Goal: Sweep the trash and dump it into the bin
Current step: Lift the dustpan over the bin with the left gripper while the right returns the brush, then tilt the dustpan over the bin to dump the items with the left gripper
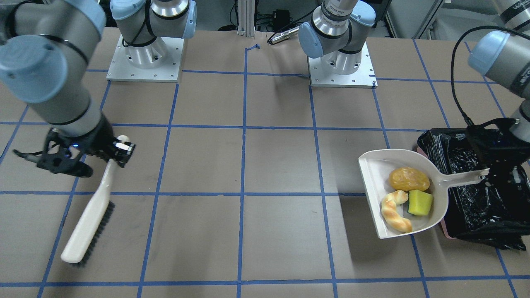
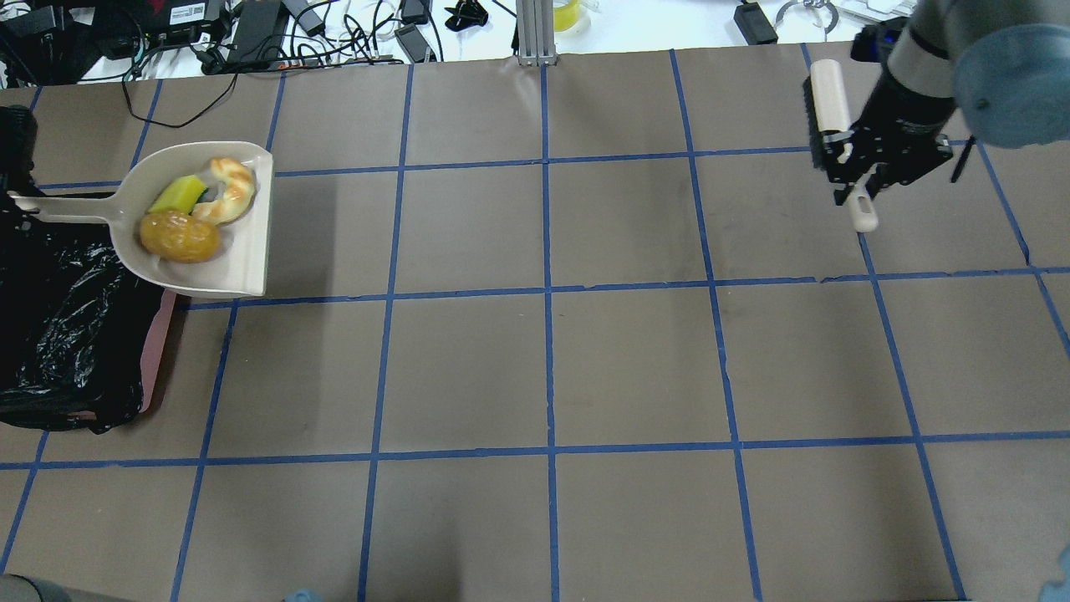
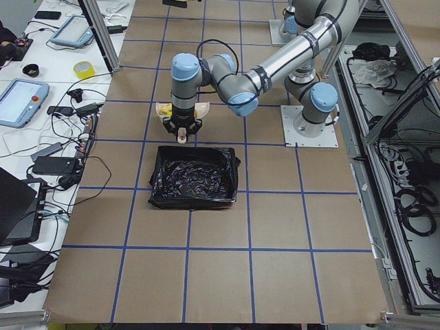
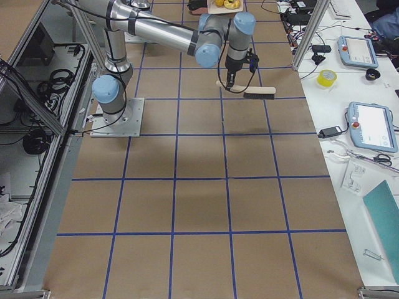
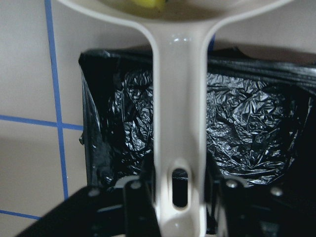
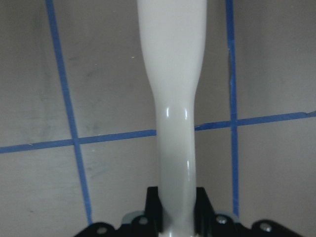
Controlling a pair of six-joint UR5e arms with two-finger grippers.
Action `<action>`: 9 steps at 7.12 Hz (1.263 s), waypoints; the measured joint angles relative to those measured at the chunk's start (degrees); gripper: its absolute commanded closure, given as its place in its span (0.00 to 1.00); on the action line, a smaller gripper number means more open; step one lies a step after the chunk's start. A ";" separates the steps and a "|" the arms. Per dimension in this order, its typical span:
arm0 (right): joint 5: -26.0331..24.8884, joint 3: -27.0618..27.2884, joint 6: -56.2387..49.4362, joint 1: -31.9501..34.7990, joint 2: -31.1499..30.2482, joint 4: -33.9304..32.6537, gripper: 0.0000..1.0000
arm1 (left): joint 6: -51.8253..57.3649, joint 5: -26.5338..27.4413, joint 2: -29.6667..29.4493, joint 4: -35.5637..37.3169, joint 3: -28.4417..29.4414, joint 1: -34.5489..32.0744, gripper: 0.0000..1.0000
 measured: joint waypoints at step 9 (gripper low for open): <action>0.50 9.41 -4.84 -5.08 7.68 -17.67 1.00 | 2.67 13.10 -4.05 3.77 6.00 11.42 0.96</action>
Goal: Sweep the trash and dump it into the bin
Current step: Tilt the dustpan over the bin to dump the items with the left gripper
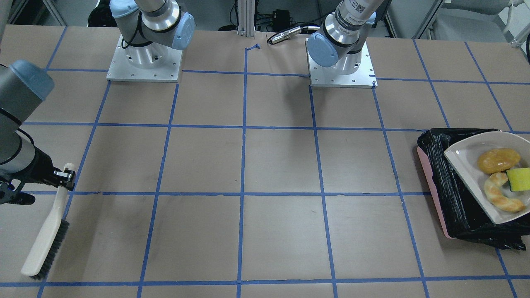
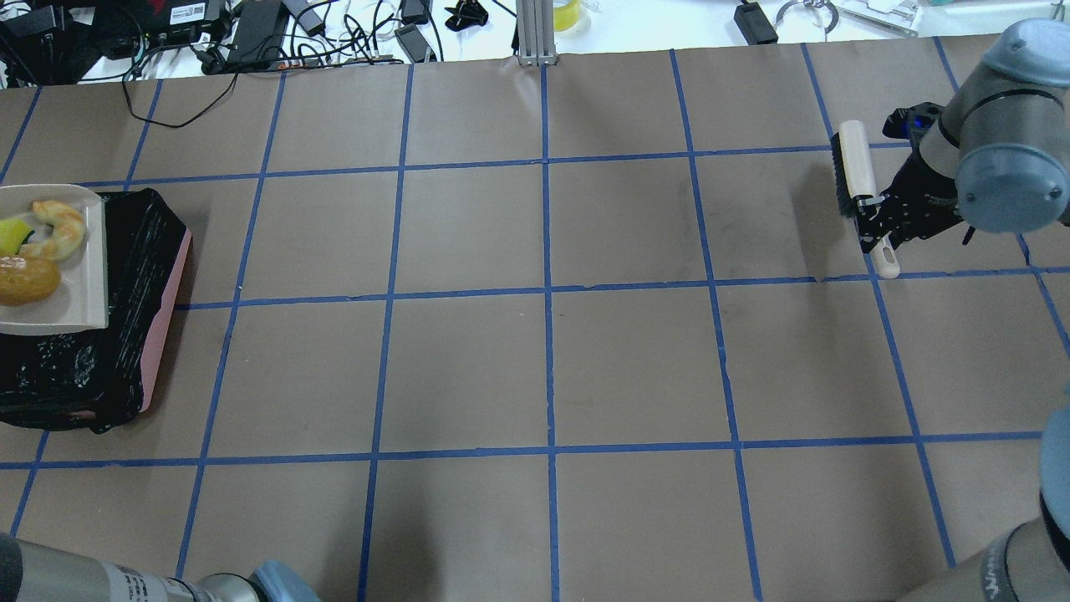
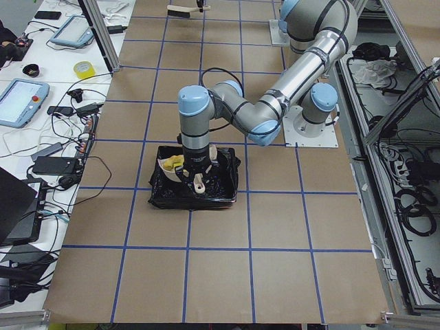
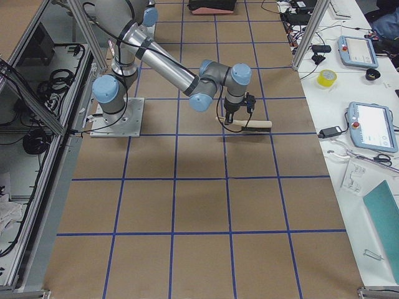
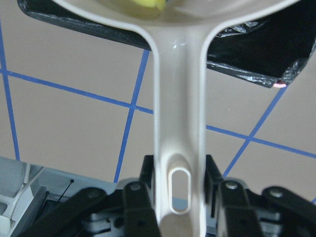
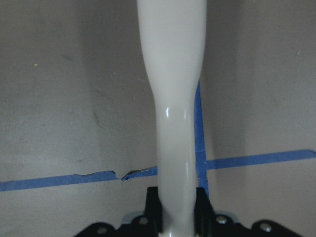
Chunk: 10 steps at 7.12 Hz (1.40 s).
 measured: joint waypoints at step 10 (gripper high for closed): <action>0.01 -0.05 -2.69 0.63 1.66 0.05 0.00 | -0.61 20.94 3.39 6.72 -4.40 -7.45 1.00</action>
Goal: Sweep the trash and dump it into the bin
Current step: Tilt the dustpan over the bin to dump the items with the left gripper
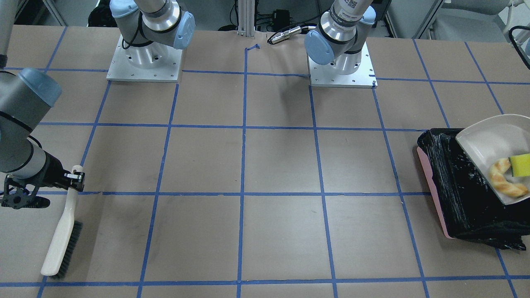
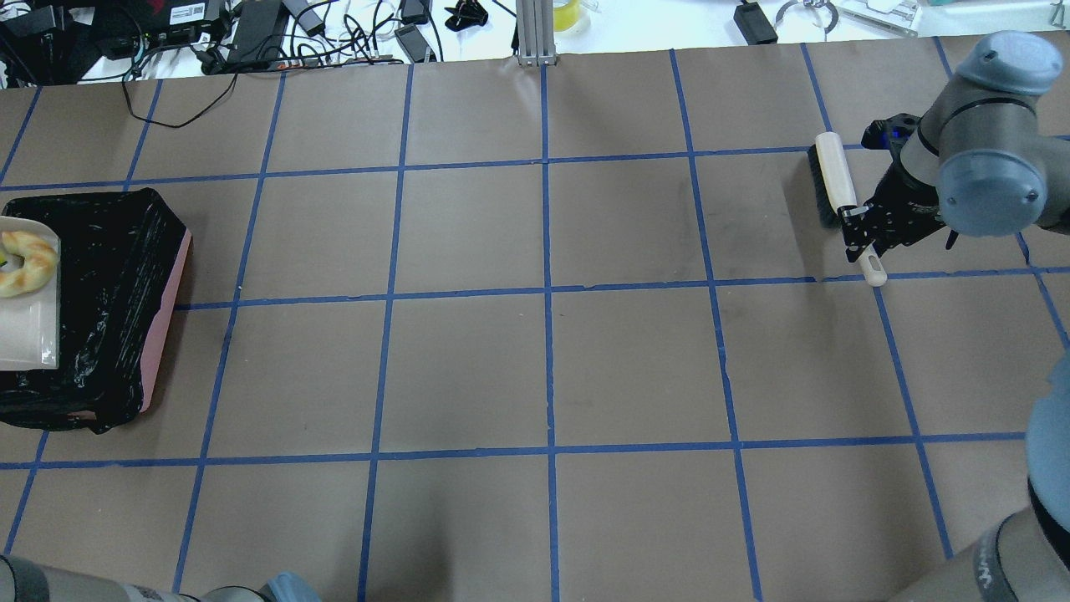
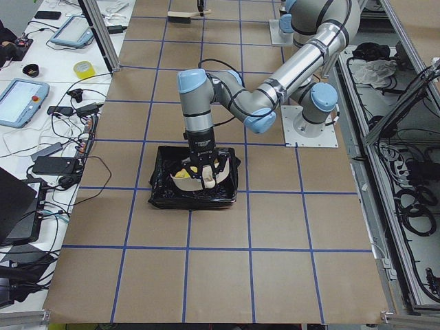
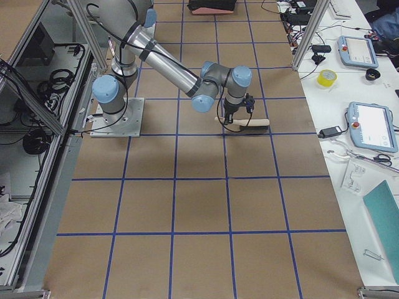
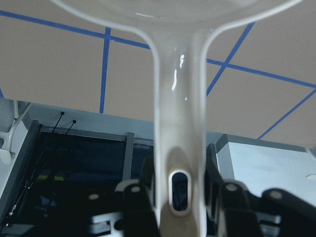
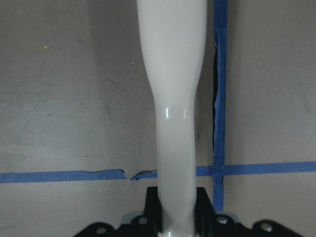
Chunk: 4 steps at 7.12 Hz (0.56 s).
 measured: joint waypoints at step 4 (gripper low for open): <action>-0.89 -2.19 0.53 -0.02 -3.36 4.56 0.00 | -0.29 9.01 1.04 8.65 -4.51 -5.43 1.00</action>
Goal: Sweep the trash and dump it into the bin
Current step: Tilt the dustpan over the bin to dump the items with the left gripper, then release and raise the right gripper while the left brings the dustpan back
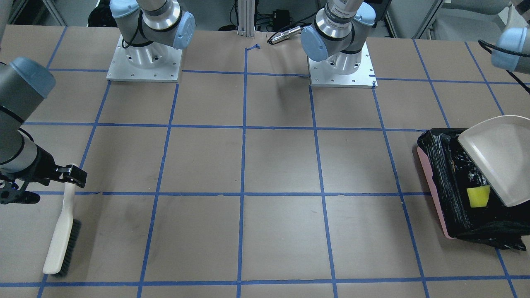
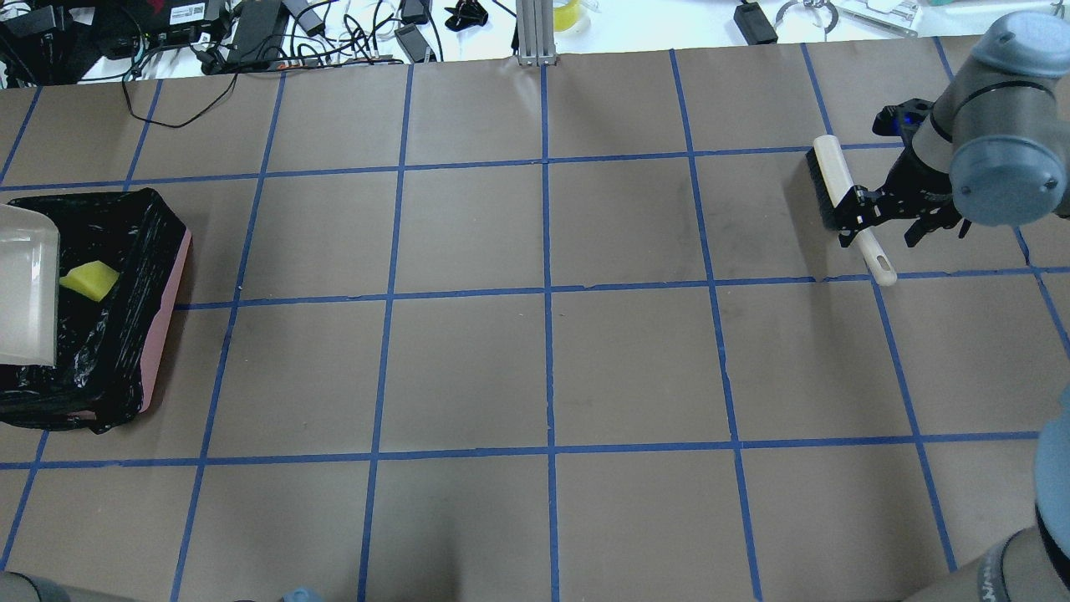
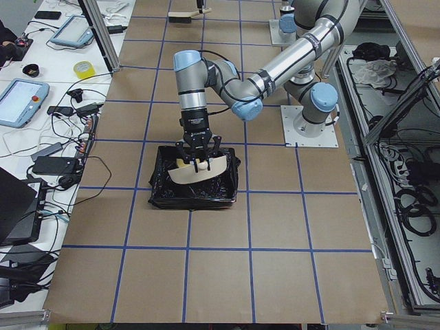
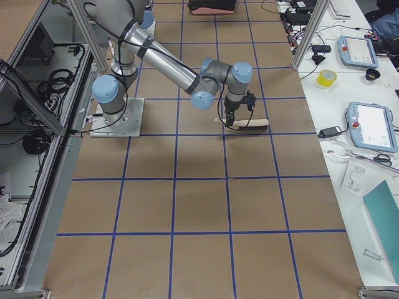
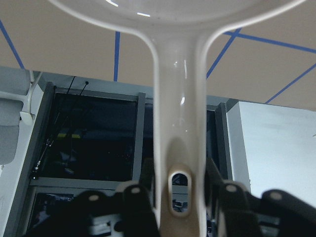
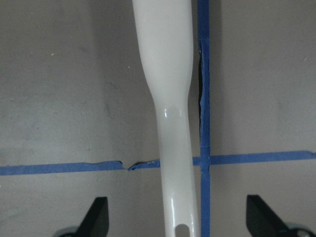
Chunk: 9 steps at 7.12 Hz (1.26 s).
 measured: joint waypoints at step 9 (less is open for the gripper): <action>0.57 -10.59 25.06 15.32 -15.58 28.11 0.00 | -3.53 -44.44 2.09 -18.63 4.52 -2.49 1.00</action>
